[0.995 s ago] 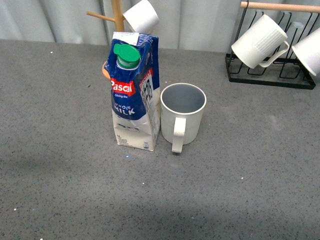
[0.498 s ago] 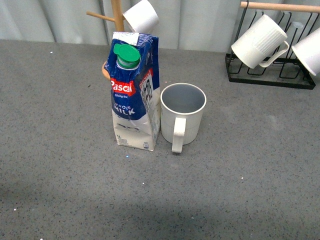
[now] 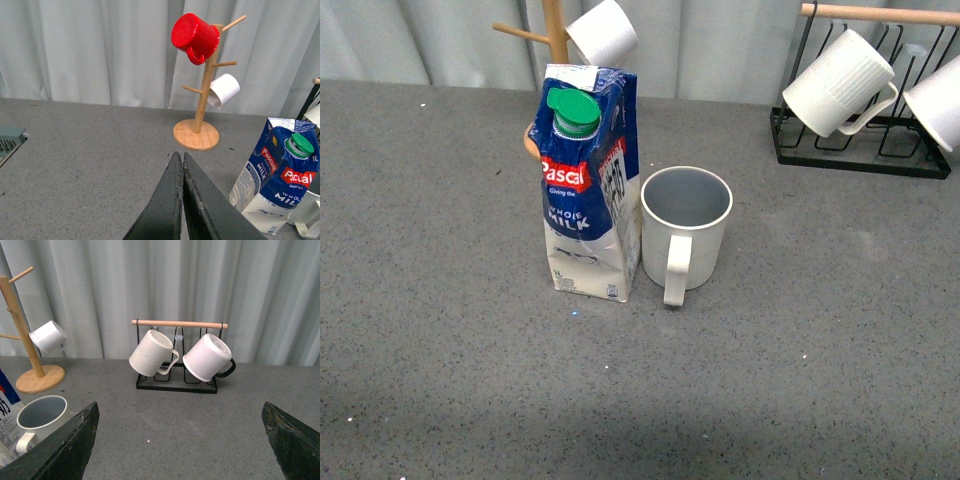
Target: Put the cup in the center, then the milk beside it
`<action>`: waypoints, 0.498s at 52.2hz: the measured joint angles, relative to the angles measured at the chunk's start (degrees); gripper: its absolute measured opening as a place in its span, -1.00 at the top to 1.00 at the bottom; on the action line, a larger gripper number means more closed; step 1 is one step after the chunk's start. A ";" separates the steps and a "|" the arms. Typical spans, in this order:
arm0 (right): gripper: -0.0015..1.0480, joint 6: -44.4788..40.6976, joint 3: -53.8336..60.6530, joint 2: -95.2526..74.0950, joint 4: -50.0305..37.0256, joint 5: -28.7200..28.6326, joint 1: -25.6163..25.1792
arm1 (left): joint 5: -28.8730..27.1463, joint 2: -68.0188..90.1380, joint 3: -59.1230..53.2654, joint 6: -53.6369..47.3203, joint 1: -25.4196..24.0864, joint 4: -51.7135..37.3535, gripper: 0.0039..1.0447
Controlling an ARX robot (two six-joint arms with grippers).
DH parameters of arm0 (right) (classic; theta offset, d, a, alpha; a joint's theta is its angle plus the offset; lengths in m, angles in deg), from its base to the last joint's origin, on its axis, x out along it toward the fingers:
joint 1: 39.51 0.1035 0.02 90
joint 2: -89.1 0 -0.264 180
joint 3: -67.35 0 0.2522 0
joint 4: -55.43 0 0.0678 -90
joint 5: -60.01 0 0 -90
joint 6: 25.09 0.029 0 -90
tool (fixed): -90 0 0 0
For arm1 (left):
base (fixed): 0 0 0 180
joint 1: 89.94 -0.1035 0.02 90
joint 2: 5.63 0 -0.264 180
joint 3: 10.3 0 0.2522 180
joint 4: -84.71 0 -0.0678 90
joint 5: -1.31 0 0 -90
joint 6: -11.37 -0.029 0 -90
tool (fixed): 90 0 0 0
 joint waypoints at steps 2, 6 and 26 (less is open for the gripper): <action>-0.82 -0.02 0.00 0.00 0.00 0.00 -0.02 | 0.00 -1.62 0.00 0.00 0.00 1.53 0.93; -0.82 -0.02 0.00 0.00 0.00 0.00 0.00 | 0.00 -4.59 -0.02 0.00 0.00 4.35 0.93; -0.82 -0.02 0.00 0.00 0.00 0.00 0.00 | 0.00 -14.95 -0.02 0.00 0.00 14.36 0.93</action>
